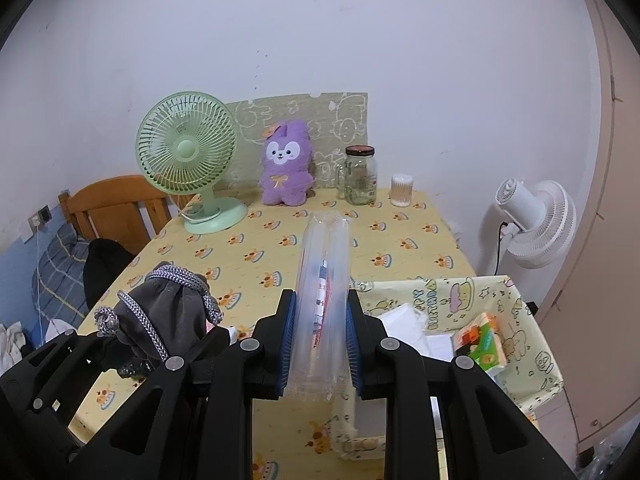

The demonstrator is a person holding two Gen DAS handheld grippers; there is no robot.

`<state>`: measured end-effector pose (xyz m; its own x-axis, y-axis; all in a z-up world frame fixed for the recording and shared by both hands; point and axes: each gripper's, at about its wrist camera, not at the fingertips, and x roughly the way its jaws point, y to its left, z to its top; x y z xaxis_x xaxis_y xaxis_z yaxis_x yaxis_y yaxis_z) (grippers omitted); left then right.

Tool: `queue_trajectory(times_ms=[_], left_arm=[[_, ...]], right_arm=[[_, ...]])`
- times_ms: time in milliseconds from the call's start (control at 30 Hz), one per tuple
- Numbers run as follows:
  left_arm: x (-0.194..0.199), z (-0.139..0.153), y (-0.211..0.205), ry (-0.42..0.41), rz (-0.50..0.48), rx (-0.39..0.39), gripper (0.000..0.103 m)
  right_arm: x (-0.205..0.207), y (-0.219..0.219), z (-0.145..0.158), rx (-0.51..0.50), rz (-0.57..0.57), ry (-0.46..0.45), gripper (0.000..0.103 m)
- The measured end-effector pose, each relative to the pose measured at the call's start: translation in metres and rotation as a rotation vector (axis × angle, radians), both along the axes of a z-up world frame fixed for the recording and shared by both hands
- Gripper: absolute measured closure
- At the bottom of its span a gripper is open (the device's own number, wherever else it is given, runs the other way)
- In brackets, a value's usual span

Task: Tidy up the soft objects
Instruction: 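Lift the plastic bag and grey pouch with both grippers toward the gift box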

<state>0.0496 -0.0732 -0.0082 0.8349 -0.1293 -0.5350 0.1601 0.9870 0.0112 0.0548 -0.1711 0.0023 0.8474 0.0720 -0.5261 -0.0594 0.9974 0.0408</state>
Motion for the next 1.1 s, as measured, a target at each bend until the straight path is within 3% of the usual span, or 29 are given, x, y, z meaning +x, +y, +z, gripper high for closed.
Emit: queue_trajectory(times_ms=[1100], left_arm=[[0.013, -0.002, -0.079, 0.006, -0.172, -0.006, 0.062]], right_arm=[[-0.001, -0.077, 0.001, -0.025, -0.111, -0.018, 0.077]])
